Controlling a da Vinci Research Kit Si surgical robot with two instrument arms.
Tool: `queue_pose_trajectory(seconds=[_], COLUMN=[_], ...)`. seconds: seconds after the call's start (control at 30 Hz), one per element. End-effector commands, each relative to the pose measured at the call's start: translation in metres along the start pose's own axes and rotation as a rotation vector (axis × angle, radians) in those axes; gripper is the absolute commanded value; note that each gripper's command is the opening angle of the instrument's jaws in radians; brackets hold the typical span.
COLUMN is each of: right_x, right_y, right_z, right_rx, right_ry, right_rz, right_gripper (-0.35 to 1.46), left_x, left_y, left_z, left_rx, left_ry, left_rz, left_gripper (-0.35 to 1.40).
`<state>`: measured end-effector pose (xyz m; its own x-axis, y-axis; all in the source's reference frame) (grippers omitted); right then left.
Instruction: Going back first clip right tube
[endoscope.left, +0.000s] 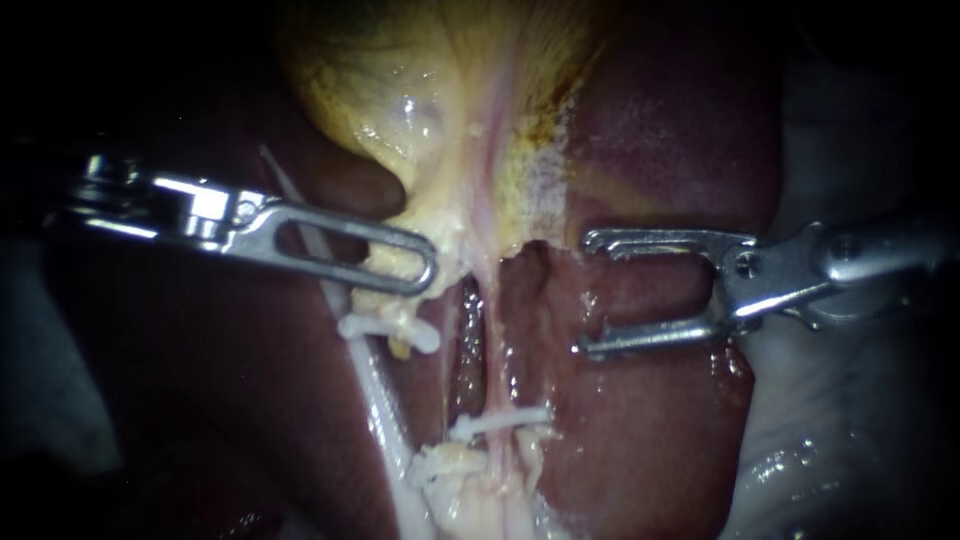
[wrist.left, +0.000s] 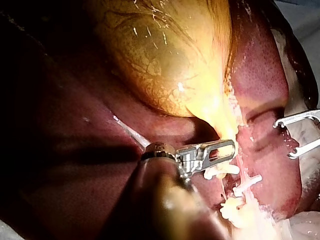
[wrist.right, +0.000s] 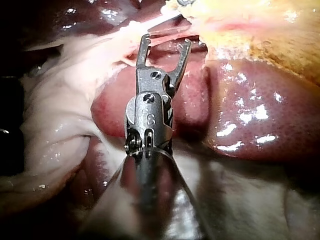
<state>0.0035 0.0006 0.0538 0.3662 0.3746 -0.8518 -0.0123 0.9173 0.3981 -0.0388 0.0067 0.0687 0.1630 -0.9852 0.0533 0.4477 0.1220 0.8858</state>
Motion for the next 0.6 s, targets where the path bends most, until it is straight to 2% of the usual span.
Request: queue_pose_trajectory(seconds=[0.03,0.2,0.3,0.6], right_x=[0.0,-0.0001,0.0,0.0003], right_y=[0.0,0.0001,0.0002,0.0006], right_z=[0.0,0.0,0.0,-0.0001], right_rx=[-0.003,-0.007,-0.008,-0.009], right_ry=[-0.001,-0.002,-0.002,-0.002], right_rz=[0.001,0.001,0.002,0.006], right_gripper=[0.5,0.5,0.5,0.5], left_x=[0.0,0.0003,0.0008,0.0008], left_y=[0.0002,0.0022,0.0031,0.0031], left_z=[0.0004,0.0025,0.0031,0.0031], left_rx=[-0.004,-0.01,-0.016,-0.016], left_ry=[0.004,0.017,0.024,0.025], left_rz=[0.001,0.013,0.008,0.008], left_gripper=[-0.35,-0.35,-0.35,-0.35])
